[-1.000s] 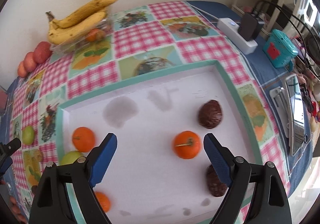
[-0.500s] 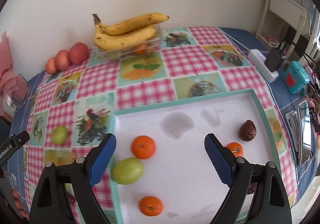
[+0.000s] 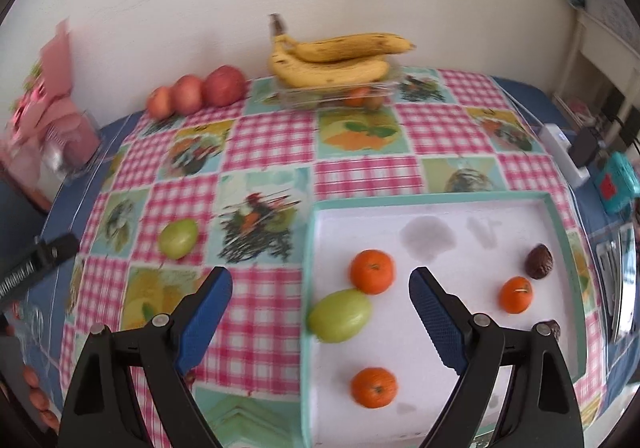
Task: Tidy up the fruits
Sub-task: 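Move both open tools back to the fruit on the tablecloth, then grasp a brown date with the right tool while the left tool grasps a small kiwi, then carry the date and kiwi over the tray and release both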
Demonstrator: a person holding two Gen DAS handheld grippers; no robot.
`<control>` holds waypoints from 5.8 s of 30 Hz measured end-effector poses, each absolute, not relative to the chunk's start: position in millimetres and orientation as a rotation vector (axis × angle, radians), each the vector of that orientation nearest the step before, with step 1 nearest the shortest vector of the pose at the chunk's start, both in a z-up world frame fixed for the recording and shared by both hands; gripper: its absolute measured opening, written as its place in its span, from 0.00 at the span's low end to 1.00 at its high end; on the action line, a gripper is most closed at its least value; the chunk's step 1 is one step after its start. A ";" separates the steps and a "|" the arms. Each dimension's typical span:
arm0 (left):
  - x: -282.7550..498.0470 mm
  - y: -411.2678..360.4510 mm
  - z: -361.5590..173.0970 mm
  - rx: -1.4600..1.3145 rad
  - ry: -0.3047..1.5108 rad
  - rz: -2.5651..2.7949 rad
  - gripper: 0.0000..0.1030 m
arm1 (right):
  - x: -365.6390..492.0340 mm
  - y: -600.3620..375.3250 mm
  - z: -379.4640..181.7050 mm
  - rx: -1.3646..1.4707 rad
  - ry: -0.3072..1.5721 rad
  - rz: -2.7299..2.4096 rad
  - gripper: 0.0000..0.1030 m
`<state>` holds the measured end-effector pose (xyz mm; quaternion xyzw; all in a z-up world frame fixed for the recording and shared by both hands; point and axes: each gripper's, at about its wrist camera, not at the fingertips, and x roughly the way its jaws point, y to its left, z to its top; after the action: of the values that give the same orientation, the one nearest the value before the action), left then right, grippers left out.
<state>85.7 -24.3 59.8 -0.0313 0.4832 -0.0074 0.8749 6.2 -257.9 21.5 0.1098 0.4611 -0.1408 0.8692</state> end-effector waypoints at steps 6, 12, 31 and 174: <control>80.0 -0.9 54.2 -0.129 1.042 -0.018 1.00 | 7.8 -224.9 18.6 0.164 0.980 -0.220 0.88; 79.6 13.7 37.6 -0.114 1.095 0.024 1.00 | 9.1 -198.1 6.5 0.144 1.026 -0.150 0.88; 94.4 40.1 13.5 -0.064 1.171 0.118 1.00 | 23.7 -148.3 -56.2 0.285 1.248 0.000 0.88; -41.7 -251.5 -48.2 0.328 1.428 -0.684 0.26 | -92.1 -405.6 -59.4 0.613 1.186 -0.607 0.56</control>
<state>-41.7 -251.5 -48.2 0.1467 0.6385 -0.3059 0.6908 -92.1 -405.6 -59.4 0.2796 0.5413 -0.2769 0.7431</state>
